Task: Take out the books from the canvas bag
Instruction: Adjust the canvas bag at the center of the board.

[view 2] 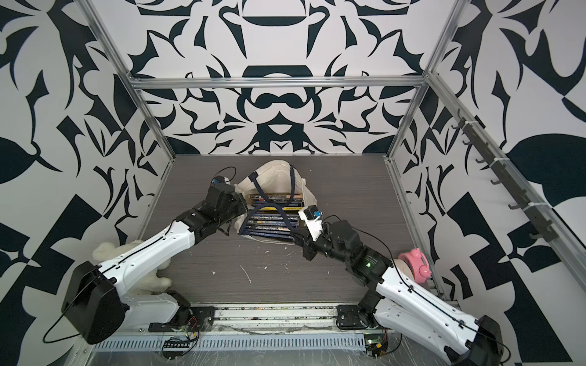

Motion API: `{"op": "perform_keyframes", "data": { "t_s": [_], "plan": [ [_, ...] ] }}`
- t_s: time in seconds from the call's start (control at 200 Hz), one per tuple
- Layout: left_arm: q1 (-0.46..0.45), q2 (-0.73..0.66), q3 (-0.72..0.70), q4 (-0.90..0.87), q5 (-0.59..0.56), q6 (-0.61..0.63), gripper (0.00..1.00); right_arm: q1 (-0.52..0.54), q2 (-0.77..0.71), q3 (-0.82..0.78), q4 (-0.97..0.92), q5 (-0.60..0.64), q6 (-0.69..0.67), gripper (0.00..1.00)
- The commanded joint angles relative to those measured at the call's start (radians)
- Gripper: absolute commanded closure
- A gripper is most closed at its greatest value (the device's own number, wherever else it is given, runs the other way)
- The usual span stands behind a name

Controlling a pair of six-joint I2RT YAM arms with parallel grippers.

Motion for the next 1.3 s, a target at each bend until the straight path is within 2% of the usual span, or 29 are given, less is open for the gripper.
{"op": "perform_keyframes", "data": {
  "t_s": [0.0, 0.315, 0.5, 0.575, 0.67, 0.725, 0.795, 0.83, 0.99, 1.07, 1.11, 1.295],
  "plan": [
    [0.033, 0.045, 0.006, -0.070, -0.001, -0.027, 1.00, 0.053, -0.056, -0.012, 0.091, -0.023, -0.023, 1.00],
    [0.092, 0.075, 0.070, -0.106, 0.067, -0.048, 1.00, 0.262, -0.111, -0.063, 0.066, 0.177, -0.152, 1.00],
    [0.108, 0.077, 0.105, -0.118, 0.090, -0.046, 1.00, 0.482, -0.123, -0.114, 0.044, 0.490, -0.248, 0.95],
    [0.110, 0.087, 0.121, -0.125, 0.098, -0.043, 1.00, 0.543, -0.114, -0.129, 0.051, 0.568, -0.276, 0.87],
    [0.119, 0.099, 0.136, -0.134, 0.109, -0.043, 1.00, 0.592, -0.084, -0.136, 0.035, 0.659, -0.298, 0.82],
    [0.122, 0.100, 0.144, -0.135, 0.115, -0.044, 1.00, 0.608, -0.068, -0.145, 0.035, 0.714, -0.304, 0.74],
    [0.122, 0.100, 0.150, -0.136, 0.115, -0.040, 1.00, 0.610, -0.050, -0.145, 0.025, 0.762, -0.304, 0.57],
    [0.125, 0.099, 0.154, -0.140, 0.113, -0.040, 1.00, 0.611, -0.041, -0.140, 0.013, 0.772, -0.306, 0.51],
    [0.137, 0.090, 0.174, -0.143, 0.127, -0.032, 1.00, 0.613, -0.009, -0.119, -0.035, 0.883, -0.274, 0.36],
    [0.137, 0.082, 0.177, -0.139, 0.127, -0.022, 1.00, 0.614, -0.042, -0.095, -0.081, 0.899, -0.241, 0.16],
    [0.138, 0.077, 0.175, -0.133, 0.126, -0.015, 1.00, 0.613, -0.071, -0.091, -0.094, 0.906, -0.219, 0.02],
    [0.147, 0.058, 0.176, -0.109, 0.142, -0.003, 1.00, 0.613, -0.204, -0.073, -0.133, 0.947, -0.117, 0.00]
  ]
}}
